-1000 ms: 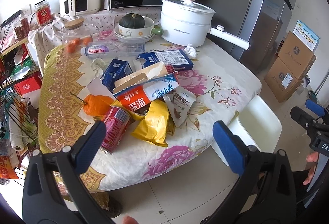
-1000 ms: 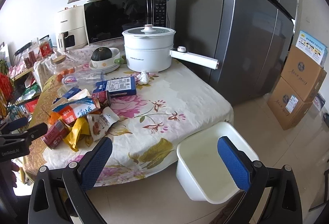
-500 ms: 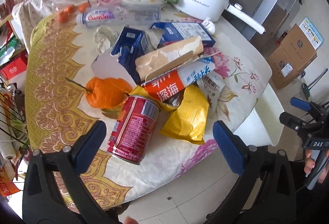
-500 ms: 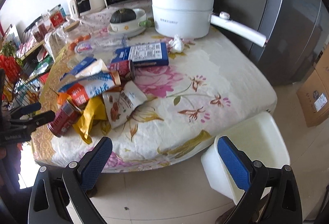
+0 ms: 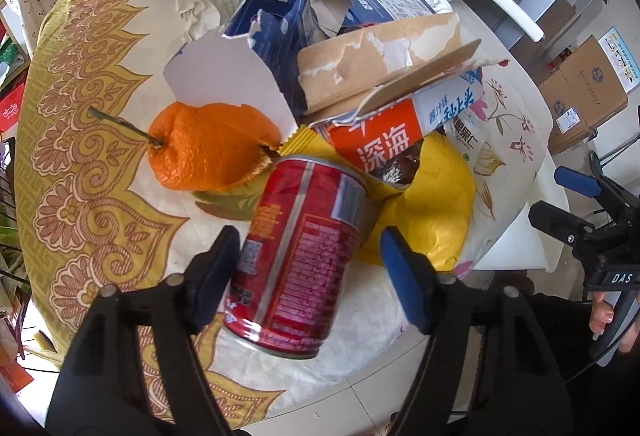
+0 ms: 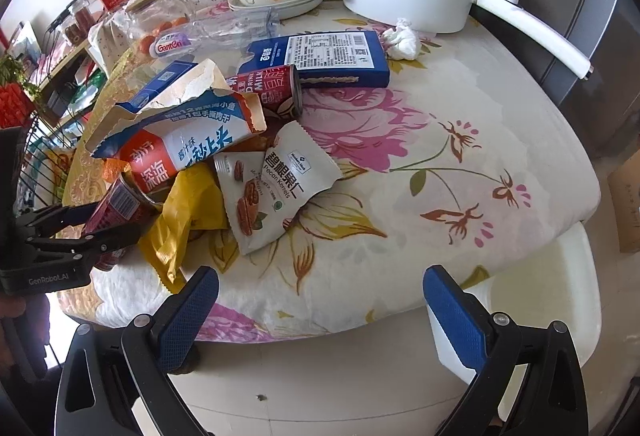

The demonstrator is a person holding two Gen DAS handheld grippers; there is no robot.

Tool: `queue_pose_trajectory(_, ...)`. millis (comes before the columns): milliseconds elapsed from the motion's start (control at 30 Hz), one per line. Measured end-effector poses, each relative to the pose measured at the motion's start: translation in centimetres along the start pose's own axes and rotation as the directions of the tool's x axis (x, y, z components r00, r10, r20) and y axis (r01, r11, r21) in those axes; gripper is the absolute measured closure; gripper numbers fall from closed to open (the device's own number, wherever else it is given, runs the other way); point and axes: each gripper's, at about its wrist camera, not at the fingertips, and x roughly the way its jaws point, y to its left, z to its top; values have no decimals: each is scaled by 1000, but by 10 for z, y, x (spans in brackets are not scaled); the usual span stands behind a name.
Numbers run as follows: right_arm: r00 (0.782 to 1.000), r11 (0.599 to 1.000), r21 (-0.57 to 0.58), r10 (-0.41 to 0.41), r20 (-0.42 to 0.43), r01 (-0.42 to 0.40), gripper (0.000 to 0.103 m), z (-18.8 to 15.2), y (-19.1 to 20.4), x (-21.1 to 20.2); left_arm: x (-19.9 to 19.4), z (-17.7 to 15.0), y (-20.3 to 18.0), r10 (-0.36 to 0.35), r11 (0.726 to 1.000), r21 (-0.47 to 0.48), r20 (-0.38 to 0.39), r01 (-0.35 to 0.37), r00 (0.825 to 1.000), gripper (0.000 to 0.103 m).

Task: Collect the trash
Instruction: 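Grasp the red can with the left tool while the right tool grasps the white snack pouch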

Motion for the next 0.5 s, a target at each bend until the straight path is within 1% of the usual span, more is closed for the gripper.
queue_pose_trajectory(33, 1000, 1000, -3, -6, -3, 6, 0, 2, 2, 3, 0, 0, 3, -8, 1000, -7, 0, 8, 1000, 43)
queue_pose_trajectory(100, 1000, 1000, -4, -17, -7, 17, 0, 5, 3, 7, -1, 0, 10, -32, 999, -28, 5, 32, 999, 44)
queue_pose_trajectory(233, 1000, 1000, -2, -28, -10, 28, 0, 10, 5, 11, -7, -4, 12, -28, 999, -18, 20, 28, 999, 46)
queue_pose_trajectory(400, 999, 999, -13, -40, -19, 40, 0, 21, 8, 23, -24, -7, 15, -39, 999, -24, 69, 40, 997, 46)
queue_pose_trajectory(500, 998, 999, 5, -42, -39, 43, 0, 31, 4, 37, -31, -7, 18, -42, 998, -32, 97, 45, 994, 46)
